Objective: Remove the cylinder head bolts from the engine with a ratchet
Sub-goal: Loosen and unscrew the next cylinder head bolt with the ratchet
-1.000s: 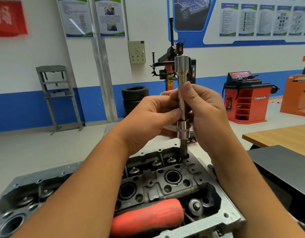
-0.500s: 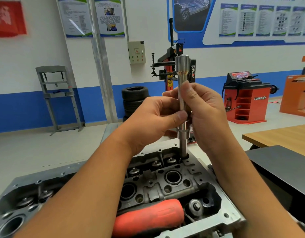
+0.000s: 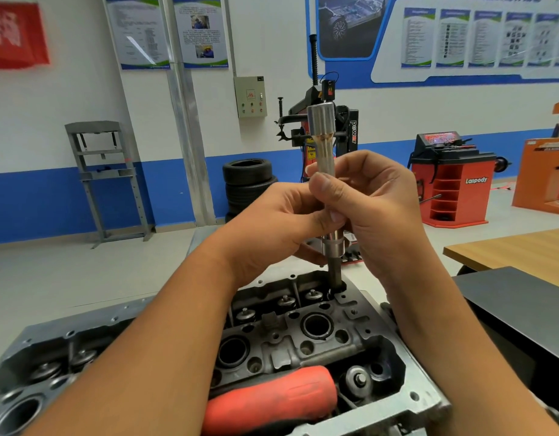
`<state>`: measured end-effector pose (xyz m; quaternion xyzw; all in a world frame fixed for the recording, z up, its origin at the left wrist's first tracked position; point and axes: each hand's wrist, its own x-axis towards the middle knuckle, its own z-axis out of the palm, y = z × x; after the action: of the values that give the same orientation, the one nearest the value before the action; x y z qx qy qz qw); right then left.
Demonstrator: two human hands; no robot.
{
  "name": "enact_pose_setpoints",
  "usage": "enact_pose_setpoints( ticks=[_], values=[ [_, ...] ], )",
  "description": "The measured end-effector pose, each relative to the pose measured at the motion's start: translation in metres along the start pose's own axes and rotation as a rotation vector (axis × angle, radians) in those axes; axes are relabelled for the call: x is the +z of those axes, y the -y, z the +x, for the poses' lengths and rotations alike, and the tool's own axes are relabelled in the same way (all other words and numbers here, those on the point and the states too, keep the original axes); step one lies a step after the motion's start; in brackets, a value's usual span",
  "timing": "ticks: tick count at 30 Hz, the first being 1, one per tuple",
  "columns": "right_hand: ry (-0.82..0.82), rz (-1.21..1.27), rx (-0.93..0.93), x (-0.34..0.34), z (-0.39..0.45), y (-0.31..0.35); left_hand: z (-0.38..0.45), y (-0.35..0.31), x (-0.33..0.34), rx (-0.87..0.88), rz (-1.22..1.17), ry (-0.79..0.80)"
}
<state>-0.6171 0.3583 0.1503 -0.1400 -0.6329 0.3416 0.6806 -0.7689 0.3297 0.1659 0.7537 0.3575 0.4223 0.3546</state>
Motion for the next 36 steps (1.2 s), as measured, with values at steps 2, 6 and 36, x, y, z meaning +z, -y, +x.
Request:
enact_pose_setpoints(
  ticks=[2, 6, 36],
  values=[
    [0.001, -0.014, 0.004, 0.0007, -0.0001, -0.0008, -0.0008, -0.0002, -0.0004, -0.011, -0.053, 0.032],
    [0.041, 0.013, 0.072, 0.0017, 0.0001, 0.0007, -0.0012, 0.0004, -0.0022, 0.007, -0.08, -0.013],
    [0.048, 0.026, 0.047, -0.0007, 0.0014, -0.0044, 0.0017, 0.0021, -0.0042, 0.126, 0.071, -0.193]
  ],
)
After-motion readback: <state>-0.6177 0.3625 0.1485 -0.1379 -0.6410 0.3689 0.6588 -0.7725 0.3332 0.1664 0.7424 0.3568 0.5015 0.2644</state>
